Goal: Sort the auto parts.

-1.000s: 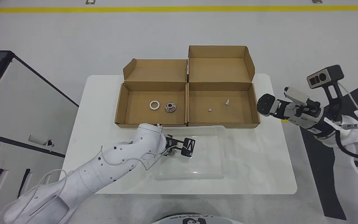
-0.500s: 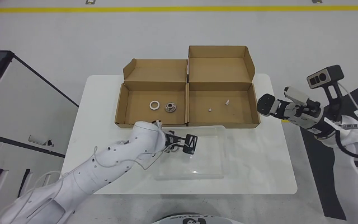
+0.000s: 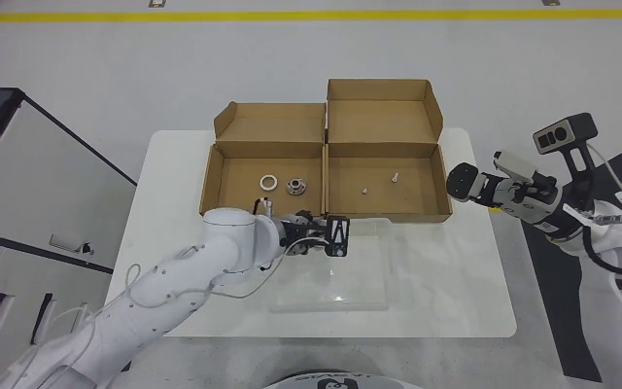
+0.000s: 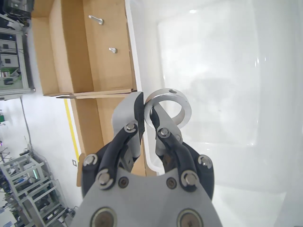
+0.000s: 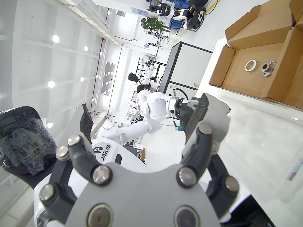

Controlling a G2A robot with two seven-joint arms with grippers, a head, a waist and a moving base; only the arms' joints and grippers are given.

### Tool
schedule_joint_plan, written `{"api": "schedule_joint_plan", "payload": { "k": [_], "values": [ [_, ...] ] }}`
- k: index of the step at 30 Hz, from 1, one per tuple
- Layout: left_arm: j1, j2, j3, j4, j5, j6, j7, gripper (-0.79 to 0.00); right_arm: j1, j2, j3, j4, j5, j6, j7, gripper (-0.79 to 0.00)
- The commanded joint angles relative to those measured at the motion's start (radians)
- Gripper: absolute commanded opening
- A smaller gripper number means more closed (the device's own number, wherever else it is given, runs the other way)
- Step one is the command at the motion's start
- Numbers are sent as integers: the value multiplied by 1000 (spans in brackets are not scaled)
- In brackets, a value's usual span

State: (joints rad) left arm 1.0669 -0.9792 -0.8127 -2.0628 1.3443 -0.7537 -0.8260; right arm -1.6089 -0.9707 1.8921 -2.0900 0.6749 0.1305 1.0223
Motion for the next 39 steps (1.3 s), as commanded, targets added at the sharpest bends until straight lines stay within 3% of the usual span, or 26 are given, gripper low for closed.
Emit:
{"api": "schedule_joint_plan", "payload": {
  "k": [1,7,16,32,39],
  "values": [
    [11,3,-26,-27,-1,21,29,-785,0,0,0,0,0,0,0,0],
    [44,9,-101,-94,32,115,173,-785,0,0,0,0,0,0,0,0],
    [154,23,-253,-111,77,251,452,-785,0,0,0,0,0,0,0,0],
    [363,64,-629,-91,-49,124,774,-785,0,0,0,0,0,0,0,0],
    [423,65,-731,-44,-196,41,980,-785,0,0,0,0,0,0,0,0]
  ]
}}
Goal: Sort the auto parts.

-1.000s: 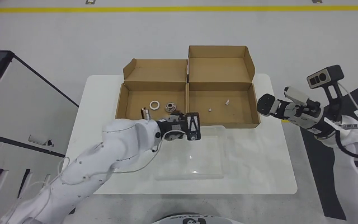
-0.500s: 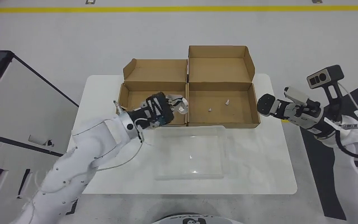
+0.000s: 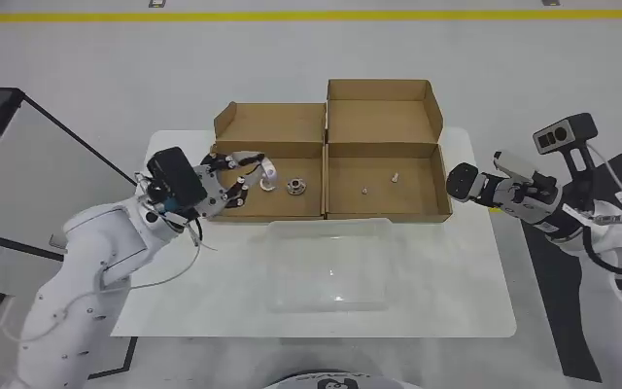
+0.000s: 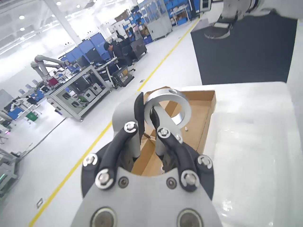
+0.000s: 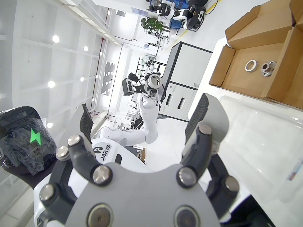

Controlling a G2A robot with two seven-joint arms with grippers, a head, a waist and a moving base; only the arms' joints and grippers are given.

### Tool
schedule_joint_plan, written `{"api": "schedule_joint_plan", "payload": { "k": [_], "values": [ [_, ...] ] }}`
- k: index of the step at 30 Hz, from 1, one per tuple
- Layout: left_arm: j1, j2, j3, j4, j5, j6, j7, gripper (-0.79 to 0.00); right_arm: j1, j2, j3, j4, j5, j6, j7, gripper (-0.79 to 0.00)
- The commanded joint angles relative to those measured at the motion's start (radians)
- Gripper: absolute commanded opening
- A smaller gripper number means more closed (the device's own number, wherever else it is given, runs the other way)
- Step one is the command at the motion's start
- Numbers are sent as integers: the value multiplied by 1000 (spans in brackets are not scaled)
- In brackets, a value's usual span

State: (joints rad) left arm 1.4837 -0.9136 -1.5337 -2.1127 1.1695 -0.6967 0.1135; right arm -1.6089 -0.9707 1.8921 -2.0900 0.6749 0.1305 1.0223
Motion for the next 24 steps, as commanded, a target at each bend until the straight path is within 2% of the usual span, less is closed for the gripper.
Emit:
{"api": "schedule_joint_plan", "payload": {
  "k": [1,10,16,24],
  "values": [
    [15,-1,-19,17,-44,-27,71,-785,0,0,0,0,0,0,0,0],
    [44,-5,-75,53,-181,-178,269,-785,0,0,0,0,0,0,0,0],
    [50,-10,-79,60,-277,-242,328,-785,0,0,0,0,0,0,0,0],
    [57,-16,-100,23,-373,-289,339,-785,0,0,0,0,0,0,0,0]
  ]
}}
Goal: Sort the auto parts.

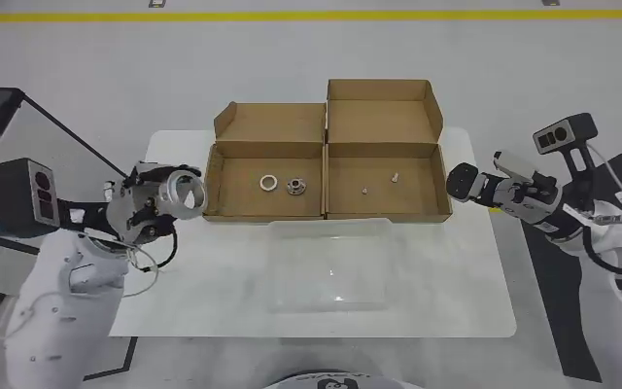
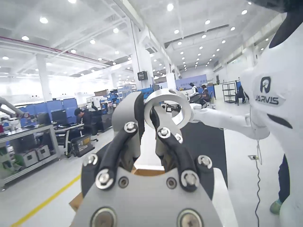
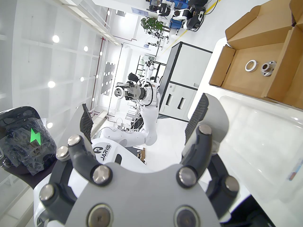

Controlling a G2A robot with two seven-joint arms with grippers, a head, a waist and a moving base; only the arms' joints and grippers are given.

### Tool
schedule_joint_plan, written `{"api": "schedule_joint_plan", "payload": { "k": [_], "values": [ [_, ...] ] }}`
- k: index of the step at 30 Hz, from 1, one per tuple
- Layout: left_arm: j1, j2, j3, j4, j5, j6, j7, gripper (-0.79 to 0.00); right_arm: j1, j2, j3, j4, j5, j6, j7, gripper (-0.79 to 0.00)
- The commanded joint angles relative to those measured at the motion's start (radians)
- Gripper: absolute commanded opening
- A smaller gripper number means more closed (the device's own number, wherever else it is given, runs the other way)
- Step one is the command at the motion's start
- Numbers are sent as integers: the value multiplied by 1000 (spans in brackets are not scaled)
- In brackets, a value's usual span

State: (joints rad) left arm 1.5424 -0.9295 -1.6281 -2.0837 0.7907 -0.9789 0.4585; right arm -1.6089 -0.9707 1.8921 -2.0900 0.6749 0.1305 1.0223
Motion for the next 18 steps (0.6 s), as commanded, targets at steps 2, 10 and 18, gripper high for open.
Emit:
{"api": "schedule_joint_plan", "payload": {
  "k": [2,10,18],
  "values": [
    [2,-3,-6,-6,-1,-22,0,-785,0,0,0,0,0,0,0,0],
    [-9,-13,-1,-10,-63,-33,18,-785,0,0,0,0,0,0,0,0],
    [-19,-23,24,0,-126,-33,42,-785,0,0,0,0,0,0,0,0]
  ]
}}
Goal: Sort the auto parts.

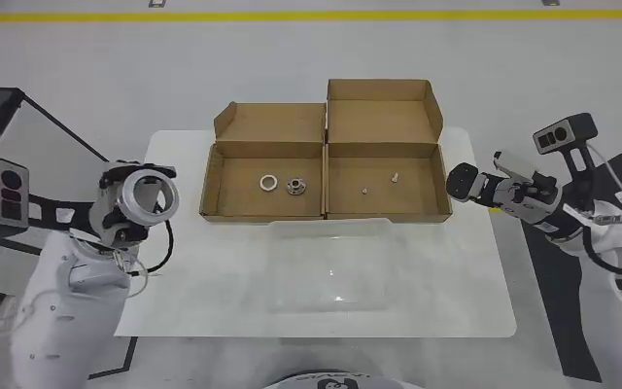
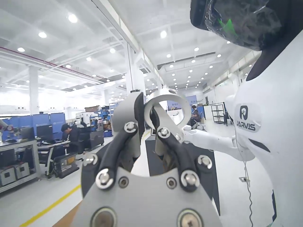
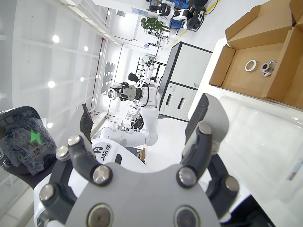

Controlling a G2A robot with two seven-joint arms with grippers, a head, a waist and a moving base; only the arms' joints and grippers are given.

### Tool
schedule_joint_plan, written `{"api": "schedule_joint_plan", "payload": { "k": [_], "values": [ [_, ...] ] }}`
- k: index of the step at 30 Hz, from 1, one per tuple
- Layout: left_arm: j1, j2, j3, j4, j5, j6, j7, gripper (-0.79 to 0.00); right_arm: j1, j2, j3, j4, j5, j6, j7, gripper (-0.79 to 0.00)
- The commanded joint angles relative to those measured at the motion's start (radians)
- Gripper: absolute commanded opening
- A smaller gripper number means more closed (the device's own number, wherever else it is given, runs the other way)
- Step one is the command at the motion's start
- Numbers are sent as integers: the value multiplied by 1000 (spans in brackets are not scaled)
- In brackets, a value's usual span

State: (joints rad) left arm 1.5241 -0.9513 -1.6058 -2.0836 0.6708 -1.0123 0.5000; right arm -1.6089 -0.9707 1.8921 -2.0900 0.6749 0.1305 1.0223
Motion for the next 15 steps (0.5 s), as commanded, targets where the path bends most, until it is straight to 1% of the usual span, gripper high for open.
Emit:
{"api": "schedule_joint_plan", "payload": {
  "k": [1,5,15],
  "values": [
    [-1,-2,2,1,-11,0,-1,-785,0,0,0,0,0,0,0,0],
    [4,-7,5,3,-48,0,10,-785,0,0,0,0,0,0,0,0],
    [23,-17,-23,-7,-7,0,-16,-785,0,0,0,0,0,0,0,0]
  ]
}}
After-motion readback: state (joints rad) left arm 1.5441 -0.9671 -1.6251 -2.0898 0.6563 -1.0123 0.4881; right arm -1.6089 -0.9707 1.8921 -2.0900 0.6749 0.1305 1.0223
